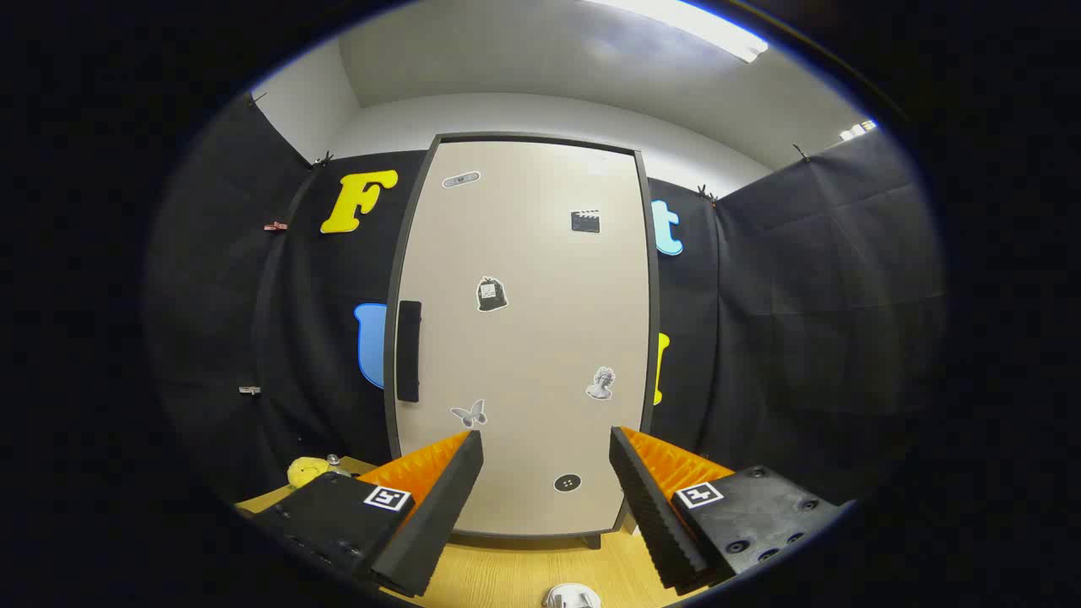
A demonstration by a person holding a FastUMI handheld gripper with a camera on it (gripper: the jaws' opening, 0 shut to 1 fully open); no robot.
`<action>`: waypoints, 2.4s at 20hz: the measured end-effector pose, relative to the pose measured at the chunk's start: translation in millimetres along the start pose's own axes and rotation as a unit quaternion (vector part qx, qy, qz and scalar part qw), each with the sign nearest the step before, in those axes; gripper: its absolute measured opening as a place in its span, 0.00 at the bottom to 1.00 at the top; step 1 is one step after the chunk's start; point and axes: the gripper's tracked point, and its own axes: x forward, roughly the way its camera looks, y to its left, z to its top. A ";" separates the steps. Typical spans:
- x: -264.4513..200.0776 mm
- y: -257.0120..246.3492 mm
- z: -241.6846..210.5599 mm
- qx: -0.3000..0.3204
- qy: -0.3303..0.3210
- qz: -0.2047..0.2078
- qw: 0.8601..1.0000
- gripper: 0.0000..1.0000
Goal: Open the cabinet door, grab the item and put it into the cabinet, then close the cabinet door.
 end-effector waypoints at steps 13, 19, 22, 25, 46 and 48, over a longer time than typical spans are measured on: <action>1.7 7.8 4.7 -0.002 0.018 0.005 1.000 0.98; 6.1 11.2 -0.1 -0.003 0.031 0.008 0.999 0.97; 7.8 13.9 -6.6 -0.004 0.043 0.013 0.999 0.98; 11.1 16.8 -11.0 0.007 0.058 0.016 0.998 0.98; 160.3 168.9 54.4 0.016 0.043 0.123 0.991 0.97; 171.7 179.3 37.7 0.011 0.065 0.120 0.991 0.98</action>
